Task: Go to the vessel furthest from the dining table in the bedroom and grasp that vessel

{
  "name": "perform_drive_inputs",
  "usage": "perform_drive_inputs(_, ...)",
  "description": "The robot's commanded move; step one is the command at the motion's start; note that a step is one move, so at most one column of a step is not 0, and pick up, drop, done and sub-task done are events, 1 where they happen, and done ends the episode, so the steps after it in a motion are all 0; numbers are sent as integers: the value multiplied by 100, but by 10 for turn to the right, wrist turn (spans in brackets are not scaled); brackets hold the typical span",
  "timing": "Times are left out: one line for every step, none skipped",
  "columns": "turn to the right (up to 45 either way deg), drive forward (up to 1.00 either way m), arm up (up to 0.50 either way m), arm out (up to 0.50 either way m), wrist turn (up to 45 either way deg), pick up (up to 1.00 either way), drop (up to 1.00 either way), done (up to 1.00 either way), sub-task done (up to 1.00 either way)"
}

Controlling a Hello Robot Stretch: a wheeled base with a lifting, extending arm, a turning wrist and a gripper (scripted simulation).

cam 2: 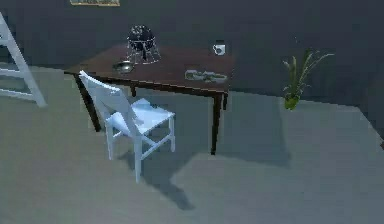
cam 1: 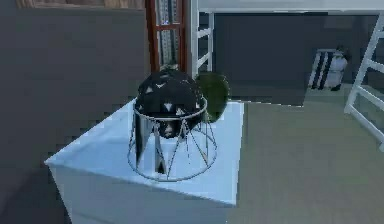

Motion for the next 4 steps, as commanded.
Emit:
perform_drive_inputs(420, 0, 0, 0, 0, 0, 0, 0, 0)
perform_drive_inputs(0, 40, 0, 0, 0, 0, 0, 0, 0)
perform_drive_inputs(-240, 0, 0, 0, 0, 0, 0, 0, 0)
perform_drive_inputs(0, 95, 0, 0, 0, 0, 0, 0, 0)
